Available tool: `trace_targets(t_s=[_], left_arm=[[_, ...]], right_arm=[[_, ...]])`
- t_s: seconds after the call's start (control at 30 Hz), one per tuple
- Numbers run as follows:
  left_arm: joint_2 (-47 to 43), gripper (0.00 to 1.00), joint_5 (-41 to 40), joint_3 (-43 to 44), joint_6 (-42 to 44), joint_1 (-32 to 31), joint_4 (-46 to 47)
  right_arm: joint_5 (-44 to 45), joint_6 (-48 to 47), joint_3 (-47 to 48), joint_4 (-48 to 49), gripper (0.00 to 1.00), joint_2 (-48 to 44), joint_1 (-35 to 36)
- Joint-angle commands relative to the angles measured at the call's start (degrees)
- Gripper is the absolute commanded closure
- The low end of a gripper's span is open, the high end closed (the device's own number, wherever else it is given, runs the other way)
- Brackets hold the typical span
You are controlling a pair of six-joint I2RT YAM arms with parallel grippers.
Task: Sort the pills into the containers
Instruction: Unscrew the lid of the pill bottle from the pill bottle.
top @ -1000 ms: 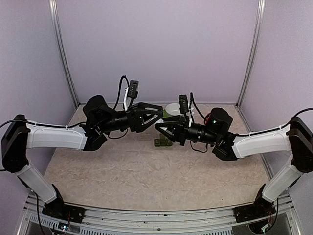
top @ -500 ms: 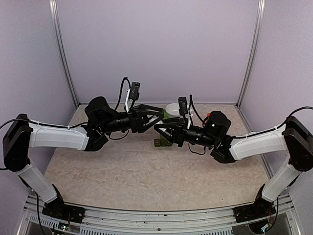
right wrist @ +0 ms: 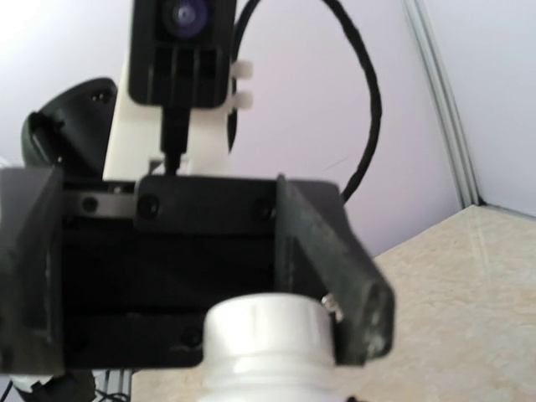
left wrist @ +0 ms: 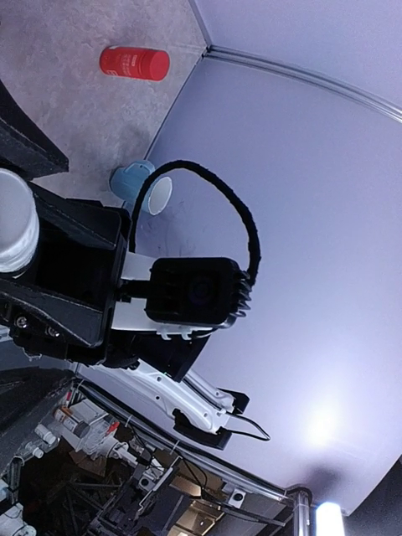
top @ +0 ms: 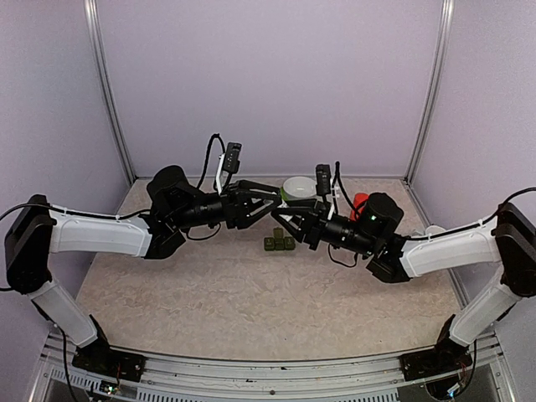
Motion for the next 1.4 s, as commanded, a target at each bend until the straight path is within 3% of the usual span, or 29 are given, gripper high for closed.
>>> trace_targets(t_s=[0.0,0.47,0.8,1.37], left_arm=[[-1.54,0.27,0.55,-0.62,1.28,0.07,-0.43],[-3.27,0.26,-1.74,-2.01,2.96,0.88,-1.85],[-1.90,0.23,-2.02,-0.91,1.63,1.07,2.08],[1.96,0.30,-0.84,0.84,0.61,-0.36,4.38]], right_arm=[[2.74,-0.85,-0.60,0.10,0.86,-2.31,-1.00],[-0.11,-5.24,-0.46,-1.14,0.85,-5.85,-1.79],[-4.80,-2.32,1.45,2.31,0.85,0.57,-0.87],[-5.91,0.09,3.10,4.11,0.84,4.55,-0.21]])
